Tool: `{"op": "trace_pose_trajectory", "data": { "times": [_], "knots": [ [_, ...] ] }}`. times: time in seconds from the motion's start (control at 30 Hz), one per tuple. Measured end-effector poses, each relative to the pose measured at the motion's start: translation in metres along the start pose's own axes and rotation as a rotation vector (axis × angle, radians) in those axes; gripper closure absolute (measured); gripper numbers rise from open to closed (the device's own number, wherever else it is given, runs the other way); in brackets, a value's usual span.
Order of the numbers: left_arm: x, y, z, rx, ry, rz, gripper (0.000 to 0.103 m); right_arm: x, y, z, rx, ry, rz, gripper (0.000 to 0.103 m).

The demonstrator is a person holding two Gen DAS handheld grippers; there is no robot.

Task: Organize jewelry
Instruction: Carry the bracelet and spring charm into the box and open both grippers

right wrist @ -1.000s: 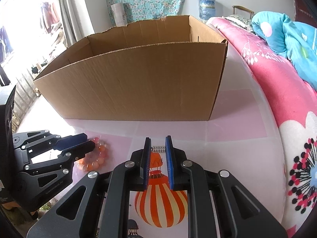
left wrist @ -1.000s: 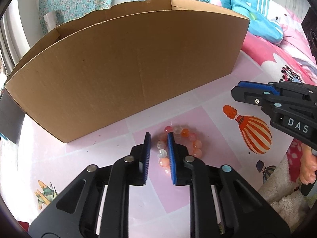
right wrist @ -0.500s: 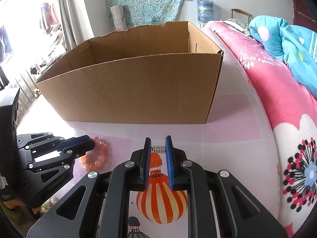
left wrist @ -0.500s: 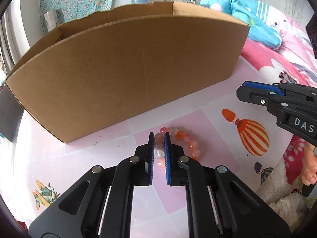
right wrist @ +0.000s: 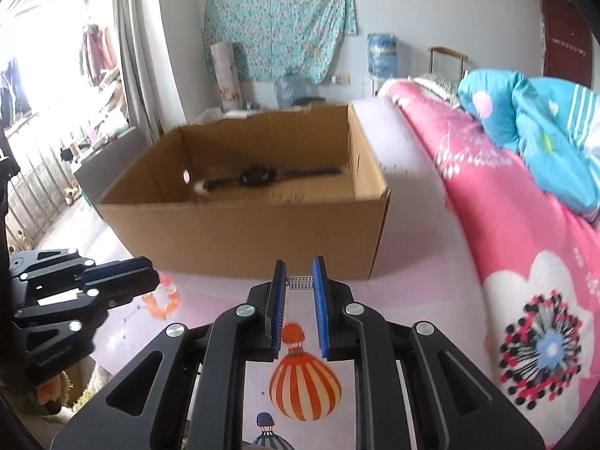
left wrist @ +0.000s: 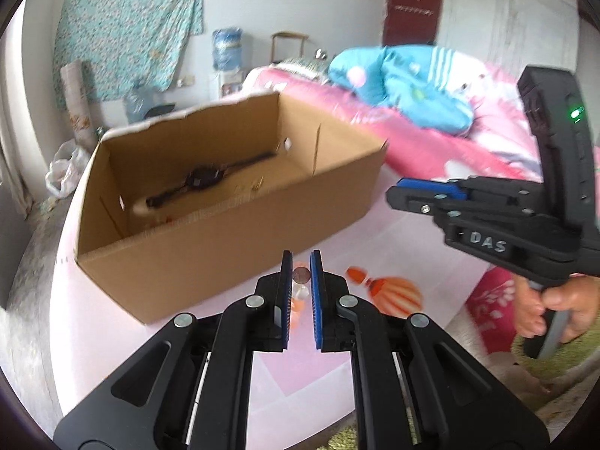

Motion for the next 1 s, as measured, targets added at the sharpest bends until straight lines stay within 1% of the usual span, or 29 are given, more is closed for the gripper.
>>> {"op": "trace_pose_trajectory", "data": {
  "times": [0.13,0.27,0.37,0.47,0.53,0.6,0.7,0.8,0.9,1.0],
  "knots": [
    [-0.02,-0.026,-0.006,0.014,0.059,-0.051,0.095,-0.014,-0.021,-0.002,0.001,-0.011,-0.042,0.088],
    [-0.039,-0.056,-0.007,0.018,0.115,-0.111,0.095,-0.027,-0.051,-0.002,-0.009,-0.028,-0.1,0.088],
    [-0.04,-0.078,-0.004,0.014,0.139,-0.14,0.095,-0.029,-0.072,-0.003,-0.021,-0.033,-0.138,0.088],
    [-0.022,-0.099,0.002,-0.011,0.158,-0.13,0.095,-0.022,-0.089,-0.008,-0.021,-0.031,-0.161,0.088],
    [-0.001,-0.109,0.009,-0.047,0.185,-0.094,0.095,-0.016,-0.096,-0.011,-0.014,-0.035,-0.167,0.088],
    [0.03,-0.117,0.019,-0.106,0.217,-0.029,0.095,-0.01,-0.099,-0.014,-0.008,-0.035,-0.166,0.088],
    [0.07,-0.116,0.027,-0.168,0.247,0.058,0.095,0.003,-0.102,-0.024,0.009,-0.043,-0.154,0.088],
    [0.116,-0.111,0.037,-0.258,0.288,0.168,0.095,0.017,-0.104,-0.033,0.01,-0.046,-0.132,0.088],
    [0.141,-0.102,0.041,-0.282,0.275,0.239,0.095,0.037,-0.107,-0.037,-0.002,-0.08,-0.09,0.088],
    [0.157,-0.092,0.044,-0.318,0.276,0.311,0.095,0.057,-0.109,-0.038,-0.026,-0.116,-0.032,0.088]
  ]
}}
Point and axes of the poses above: each gripper's, at about its wrist camera, not at the fingertips, and x roughly the way its jaws point, z to its left, y to its underside, the point moved 7 cm from there along x, roughly the way its jaws point, and after that the axes turned 4 degrees about y, right-handed, at the moved point
